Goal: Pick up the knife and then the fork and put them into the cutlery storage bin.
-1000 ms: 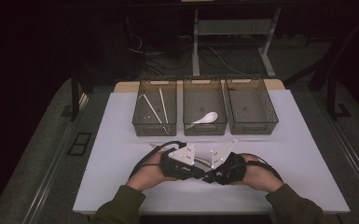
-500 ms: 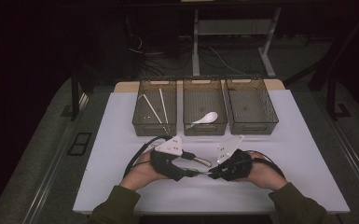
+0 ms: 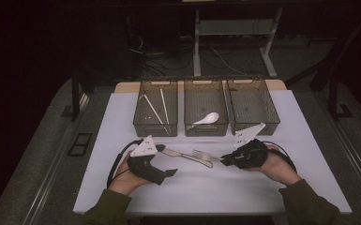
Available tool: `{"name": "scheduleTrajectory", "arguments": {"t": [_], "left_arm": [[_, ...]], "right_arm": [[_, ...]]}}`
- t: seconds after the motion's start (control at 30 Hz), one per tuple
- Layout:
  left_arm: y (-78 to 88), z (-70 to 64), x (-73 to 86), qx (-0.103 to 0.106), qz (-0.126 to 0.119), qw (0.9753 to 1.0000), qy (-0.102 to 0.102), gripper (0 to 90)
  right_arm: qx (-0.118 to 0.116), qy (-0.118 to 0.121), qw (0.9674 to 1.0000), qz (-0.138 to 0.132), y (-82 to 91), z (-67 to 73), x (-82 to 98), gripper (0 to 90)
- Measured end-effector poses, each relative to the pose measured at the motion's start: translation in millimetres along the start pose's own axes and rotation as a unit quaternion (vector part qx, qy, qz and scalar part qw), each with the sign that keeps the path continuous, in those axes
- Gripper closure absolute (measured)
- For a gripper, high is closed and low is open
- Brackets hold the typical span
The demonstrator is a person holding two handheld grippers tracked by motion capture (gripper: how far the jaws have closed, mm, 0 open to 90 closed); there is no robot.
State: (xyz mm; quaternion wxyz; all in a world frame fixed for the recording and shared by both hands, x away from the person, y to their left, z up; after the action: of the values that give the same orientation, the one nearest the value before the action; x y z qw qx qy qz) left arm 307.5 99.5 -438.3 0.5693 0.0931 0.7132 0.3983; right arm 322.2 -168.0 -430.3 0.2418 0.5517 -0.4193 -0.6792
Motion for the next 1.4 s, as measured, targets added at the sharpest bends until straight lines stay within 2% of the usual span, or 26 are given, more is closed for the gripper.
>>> {"name": "scheduleTrajectory", "arguments": {"t": [0.1, 0.27, 0.33, 0.5, 0.57, 0.67, 0.73, 0.9, 1.03, 1.13, 1.27, 1.37, 1.4], "left_arm": [[0.6, 1.9, 11.1, -0.013, 0.01, 0.9998, 0.008, 0.1], [2.8, 4.4, 28.5, -0.03, 0.013, 0.999, 0.031, 0.0], [4.9, 5.4, 33.0, -0.033, 0.013, 0.999, 0.029, 0.0], [5.4, 9.9, 37.9, -0.029, 0.001, 0.9983, 0.051, 0.0], [2.5, 10.8, 37.4, -0.029, 0.0, 0.9982, 0.053, 0.0], [0.7, 10.1, 36.5, -0.032, 0.005, 0.9984, 0.048, 0.0], [0.4, 9.1, 34.9, -0.033, 0.003, 0.9984, 0.045, 0.0], [-1.8, 6.8, 33.2, -0.032, 0.007, 0.9987, 0.04, 0.0], [-4.0, 4.0, 33.3, -0.031, 0.016, 0.9989, 0.031, 0.0], [-4.7, 3.1, 32.8, -0.029, 0.017, 0.999, 0.029, 0.0], [-5.0, 2.4, 32.8, -0.026, 0.017, 0.999, 0.031, 0.0], [-4.6, 2.1, 32.9, -0.024, 0.018, 0.9991, 0.029, 0.0], [-4.5, 2.0, 33.0, -0.023, 0.019, 0.9991, 0.029, 0.0]], "right_arm": [[0.01, -0.027, 0.9995, -0.01, 9.0, -7.8, 0.3, 82.7], [0.036, -0.06, 0.9971, -0.03, 29.6, -27.9, 1.0, 82.8], [0.047, -0.075, 0.9951, -0.044, 39.7, -38.6, 0.5, 82.8], [0.079, -0.112, 0.9891, -0.055, 57.5, -67.7, 2.5, 82.7], [0.092, -0.127, 0.9859, -0.059, 64.2, -81.9, 3.6, 82.8], [0.108, -0.155, 0.9801, -0.06, 72.4, -103.9, 5.8, 82.8], [0.119, -0.177, 0.9751, -0.062, 76.6, -118.1, 7.3, 82.8], [0.15, -0.227, 0.9606, -0.058, 82.6, -152.9, 11.5, 82.7], [0.171, -0.264, 0.9479, -0.05, 81.2, -176.8, 18.4, 82.7], [0.181, -0.284, 0.9408, -0.037, 74.9, -189.4, 23.7, 82.7], [0.179, -0.314, 0.9322, -0.018, 61.1, -202.3, 32.6, 82.7], [0.177, -0.332, 0.9265, 0.008, 50.8, -209.0, 40.4, 82.7], [0.175, -0.334, 0.9259, 0.011, 49.4, -209.7, 41.4, 82.7]]}}
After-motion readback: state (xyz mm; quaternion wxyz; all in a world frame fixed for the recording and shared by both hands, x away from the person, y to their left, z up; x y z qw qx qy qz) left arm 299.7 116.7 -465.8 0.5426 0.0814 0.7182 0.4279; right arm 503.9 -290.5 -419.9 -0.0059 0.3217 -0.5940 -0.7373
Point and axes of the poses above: each handheld gripper's, and its own axes: y roughly backward along the jaws, x roughly out of its underside, z roughly to its left, the point moved 6 cm from there along -y, roughly forward along the jaws, and after that the axes turned 9 degrees about z, right-handed, at the moved point
